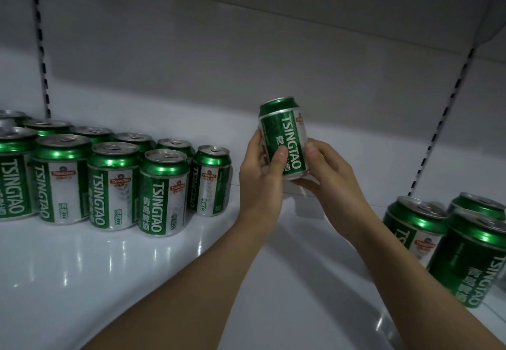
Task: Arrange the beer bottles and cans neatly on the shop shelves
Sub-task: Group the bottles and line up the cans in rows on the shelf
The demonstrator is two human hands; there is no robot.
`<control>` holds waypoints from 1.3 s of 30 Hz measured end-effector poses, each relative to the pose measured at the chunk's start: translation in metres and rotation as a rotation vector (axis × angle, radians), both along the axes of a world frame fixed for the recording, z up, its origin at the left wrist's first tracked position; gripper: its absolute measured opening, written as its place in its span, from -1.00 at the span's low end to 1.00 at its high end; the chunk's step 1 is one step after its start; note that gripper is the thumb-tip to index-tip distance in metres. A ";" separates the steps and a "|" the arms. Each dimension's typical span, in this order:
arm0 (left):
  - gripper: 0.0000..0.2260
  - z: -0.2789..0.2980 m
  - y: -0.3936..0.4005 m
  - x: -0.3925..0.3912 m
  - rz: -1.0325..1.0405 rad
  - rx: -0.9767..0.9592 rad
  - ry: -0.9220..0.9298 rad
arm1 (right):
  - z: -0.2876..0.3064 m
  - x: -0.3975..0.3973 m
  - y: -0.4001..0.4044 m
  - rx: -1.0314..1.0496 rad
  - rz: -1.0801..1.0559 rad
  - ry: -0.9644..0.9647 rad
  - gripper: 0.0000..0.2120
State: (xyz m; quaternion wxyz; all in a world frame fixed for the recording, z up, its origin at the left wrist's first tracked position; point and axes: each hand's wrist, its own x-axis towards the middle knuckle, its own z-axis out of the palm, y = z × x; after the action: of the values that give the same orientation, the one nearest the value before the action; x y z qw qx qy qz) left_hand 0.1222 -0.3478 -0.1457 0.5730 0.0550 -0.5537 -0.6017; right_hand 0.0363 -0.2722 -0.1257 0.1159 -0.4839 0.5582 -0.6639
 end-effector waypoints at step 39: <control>-0.33 0.065 -0.054 0.131 0.332 -0.908 -1.411 | -0.059 0.074 -0.047 0.190 0.181 0.061 -0.57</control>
State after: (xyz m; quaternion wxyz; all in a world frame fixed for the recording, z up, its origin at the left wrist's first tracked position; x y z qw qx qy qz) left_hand 0.2528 -0.4014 -0.0811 0.1413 0.2622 -0.9530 -0.0549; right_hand 0.1100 -0.3192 -0.1844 0.2034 -0.5390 0.5760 -0.5799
